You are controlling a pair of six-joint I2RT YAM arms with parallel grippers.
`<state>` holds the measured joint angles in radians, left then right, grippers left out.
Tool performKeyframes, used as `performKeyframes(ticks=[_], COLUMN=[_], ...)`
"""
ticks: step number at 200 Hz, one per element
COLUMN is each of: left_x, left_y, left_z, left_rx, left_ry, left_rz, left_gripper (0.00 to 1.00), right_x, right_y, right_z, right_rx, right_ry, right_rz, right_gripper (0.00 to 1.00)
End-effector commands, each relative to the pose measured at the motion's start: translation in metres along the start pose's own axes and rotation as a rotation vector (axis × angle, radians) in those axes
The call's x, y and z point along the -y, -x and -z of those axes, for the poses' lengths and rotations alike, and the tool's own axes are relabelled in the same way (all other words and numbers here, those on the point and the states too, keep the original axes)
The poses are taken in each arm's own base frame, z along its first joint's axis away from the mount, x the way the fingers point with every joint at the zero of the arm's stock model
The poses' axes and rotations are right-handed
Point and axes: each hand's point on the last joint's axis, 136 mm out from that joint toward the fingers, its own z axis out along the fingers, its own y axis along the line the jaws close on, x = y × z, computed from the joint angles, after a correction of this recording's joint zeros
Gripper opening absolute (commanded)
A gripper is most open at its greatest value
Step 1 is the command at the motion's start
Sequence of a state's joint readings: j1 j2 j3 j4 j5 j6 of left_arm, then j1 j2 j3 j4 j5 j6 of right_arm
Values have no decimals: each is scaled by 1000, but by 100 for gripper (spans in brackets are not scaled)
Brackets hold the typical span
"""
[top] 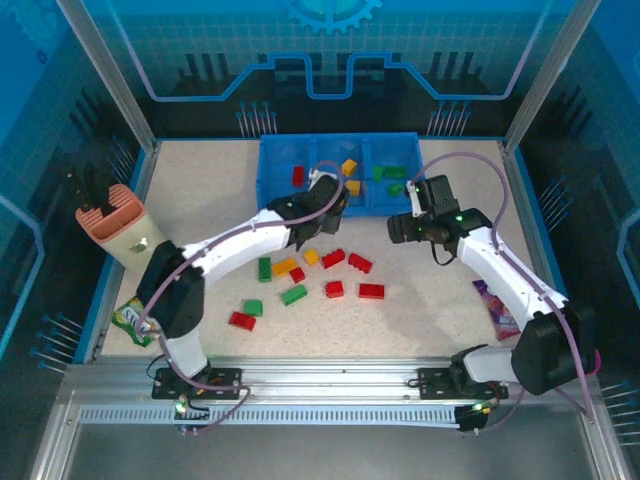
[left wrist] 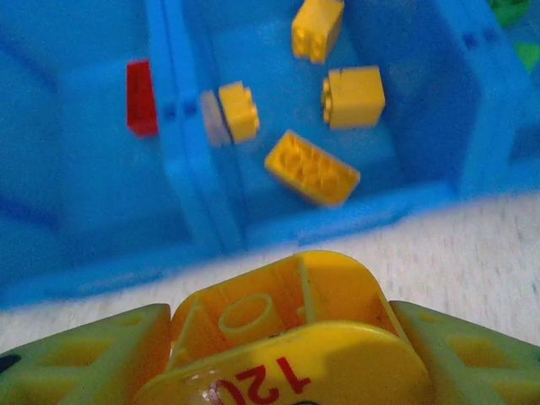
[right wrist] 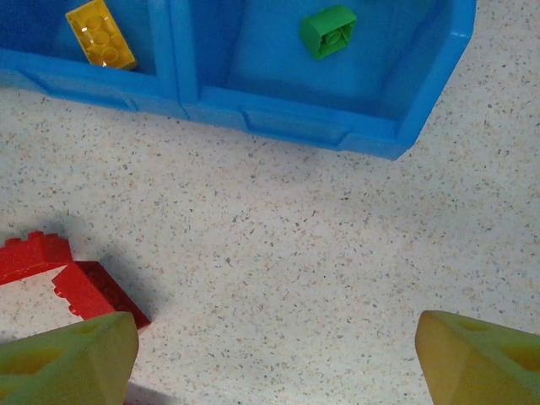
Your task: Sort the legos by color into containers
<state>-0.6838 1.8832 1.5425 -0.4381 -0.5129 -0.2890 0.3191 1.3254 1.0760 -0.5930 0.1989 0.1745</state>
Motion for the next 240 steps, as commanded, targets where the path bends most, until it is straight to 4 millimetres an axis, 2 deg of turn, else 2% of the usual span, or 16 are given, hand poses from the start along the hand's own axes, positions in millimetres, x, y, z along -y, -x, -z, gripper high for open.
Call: performKeyframes(ticks=[1, 24, 56, 92, 144, 178, 215, 240], left_x=[8, 13, 14, 5, 2, 4, 2, 2], left_y=[38, 57, 67, 76, 79, 80, 96, 105], left_z=[-29, -66, -106, -133, -158, -164, -150, -133], left_rx=[94, 102, 83, 83, 96, 88, 126, 137], left_ry=[10, 11, 11, 33, 22, 24, 24, 5], left_rz=[-30, -21, -9, 3, 16, 12, 5, 13], left_gripper=[57, 57, 57, 60, 62, 71, 79, 77], right_x=[2, 2, 2, -3, -9, -8, -6, -5], right_y=[7, 8, 4, -2, -4, -2, -2, -5], right_z=[0, -2, -3, -5, -2, 2, 7, 7], right_rx=[-2, -4, -9, -21, -22, -17, -10, -10], right_ry=[4, 11, 19, 47, 63, 60, 51, 43], right_rz=[7, 6, 4, -13, -17, -14, -13, -13], right_gripper=[87, 87, 87, 87, 87, 87, 88, 88])
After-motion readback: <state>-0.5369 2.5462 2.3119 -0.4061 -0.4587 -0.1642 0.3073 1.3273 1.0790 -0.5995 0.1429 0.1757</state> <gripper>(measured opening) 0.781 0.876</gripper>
